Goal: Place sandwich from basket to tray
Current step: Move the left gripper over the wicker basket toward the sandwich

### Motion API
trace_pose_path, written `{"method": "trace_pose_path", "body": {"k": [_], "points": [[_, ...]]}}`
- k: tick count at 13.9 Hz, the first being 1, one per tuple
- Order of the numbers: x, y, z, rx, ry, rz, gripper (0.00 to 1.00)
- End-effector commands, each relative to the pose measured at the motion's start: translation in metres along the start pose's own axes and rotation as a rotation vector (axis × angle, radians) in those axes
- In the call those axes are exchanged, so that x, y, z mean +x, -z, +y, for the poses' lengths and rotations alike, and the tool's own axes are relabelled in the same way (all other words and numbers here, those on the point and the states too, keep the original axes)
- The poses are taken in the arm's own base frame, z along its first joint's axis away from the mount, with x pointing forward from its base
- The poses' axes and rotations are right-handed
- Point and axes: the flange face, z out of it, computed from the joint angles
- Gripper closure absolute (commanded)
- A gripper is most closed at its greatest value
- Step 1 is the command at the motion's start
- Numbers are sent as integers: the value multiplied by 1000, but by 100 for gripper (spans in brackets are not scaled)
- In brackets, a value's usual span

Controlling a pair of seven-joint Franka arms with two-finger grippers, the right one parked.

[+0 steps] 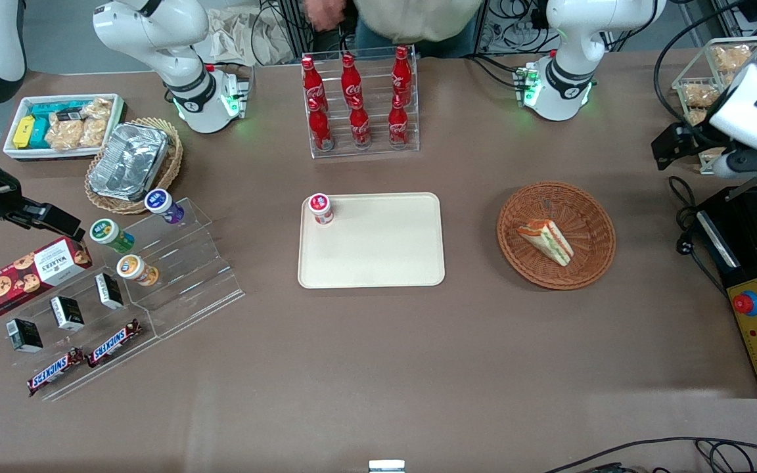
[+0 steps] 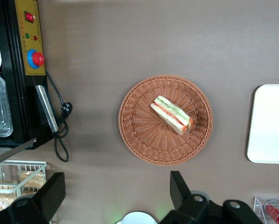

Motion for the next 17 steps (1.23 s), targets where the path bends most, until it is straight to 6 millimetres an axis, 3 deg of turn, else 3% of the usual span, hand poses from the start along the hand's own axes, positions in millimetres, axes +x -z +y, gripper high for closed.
{"method": "trace_pose_path", "body": {"k": [1, 4, 6, 11, 17], "points": [[-11, 7, -7, -4, 6, -21, 1], [-7, -6, -4, 2, 4, -48, 1], [-13, -46, 1, 11, 3, -111, 1], [-27, -121, 12, -44, 31, -23, 1], [-18, -190, 36, -110, 269, 15, 1]]}}
